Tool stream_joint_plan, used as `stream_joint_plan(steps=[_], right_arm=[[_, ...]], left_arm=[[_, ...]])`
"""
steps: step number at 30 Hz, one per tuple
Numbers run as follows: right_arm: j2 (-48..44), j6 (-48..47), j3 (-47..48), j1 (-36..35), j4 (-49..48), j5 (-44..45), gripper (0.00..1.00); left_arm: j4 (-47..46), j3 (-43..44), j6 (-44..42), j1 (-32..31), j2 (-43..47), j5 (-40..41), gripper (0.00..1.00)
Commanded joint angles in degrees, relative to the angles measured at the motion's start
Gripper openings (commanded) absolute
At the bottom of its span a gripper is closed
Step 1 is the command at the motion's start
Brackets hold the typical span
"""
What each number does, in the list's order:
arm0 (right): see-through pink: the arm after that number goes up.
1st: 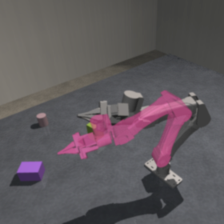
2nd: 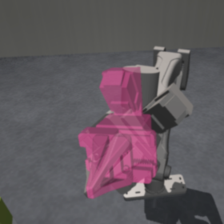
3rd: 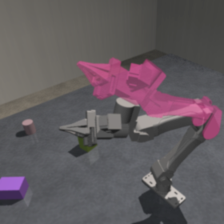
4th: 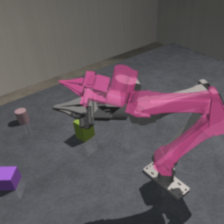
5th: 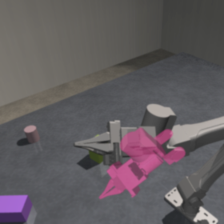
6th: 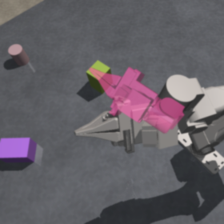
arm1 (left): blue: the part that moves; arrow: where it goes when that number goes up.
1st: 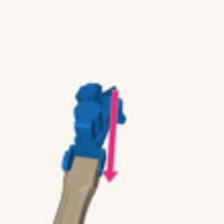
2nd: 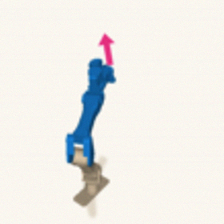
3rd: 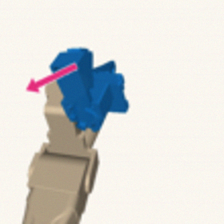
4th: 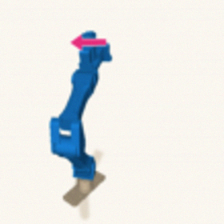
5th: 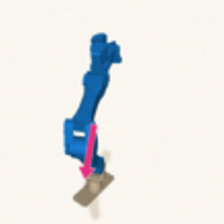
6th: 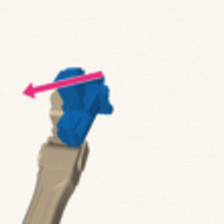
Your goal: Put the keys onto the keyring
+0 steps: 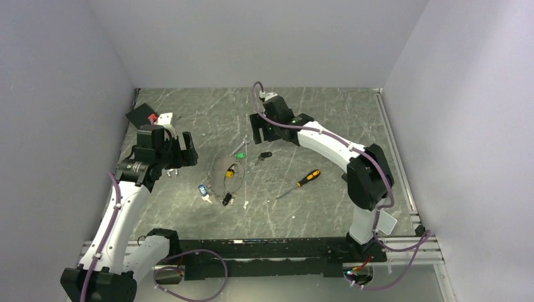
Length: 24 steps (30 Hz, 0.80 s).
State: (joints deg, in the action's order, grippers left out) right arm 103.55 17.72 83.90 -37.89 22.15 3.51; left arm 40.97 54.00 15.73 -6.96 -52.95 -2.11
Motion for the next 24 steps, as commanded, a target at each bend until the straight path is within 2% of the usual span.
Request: stream_joint_plan(steps=[1,4,9,16,21,24], right_arm=[[4.88,-1.64,5.2,-0.7,7.39,3.07,0.78],[8.1,-2.72,7.8,-2.29,8.81,3.67,0.73],[12.81,-4.96,10.42,-3.46,8.73,3.34,0.58],[15.32,-20.62,11.27,-3.36,8.24,-4.52,0.57],[16.02,-25.08,11.04,-2.74,7.22,-6.94,0.58],[18.17,-26.14,12.72,-2.63,8.09,-6.83,0.55]], left_arm=[[-1.9,1.03,-0.61,-0.16,1.65,0.29,0.92],[-1.95,1.02,-0.6,-0.16,1.63,0.38,0.91],[-2.11,1.02,-0.7,-0.16,1.44,-0.07,0.9],[-2.54,1.01,-0.78,-0.16,0.95,-0.78,0.89],[-2.43,1.24,-0.9,-0.16,0.13,-1.14,0.87],[-2.47,1.11,-0.96,-0.16,0.21,-0.82,0.87]])
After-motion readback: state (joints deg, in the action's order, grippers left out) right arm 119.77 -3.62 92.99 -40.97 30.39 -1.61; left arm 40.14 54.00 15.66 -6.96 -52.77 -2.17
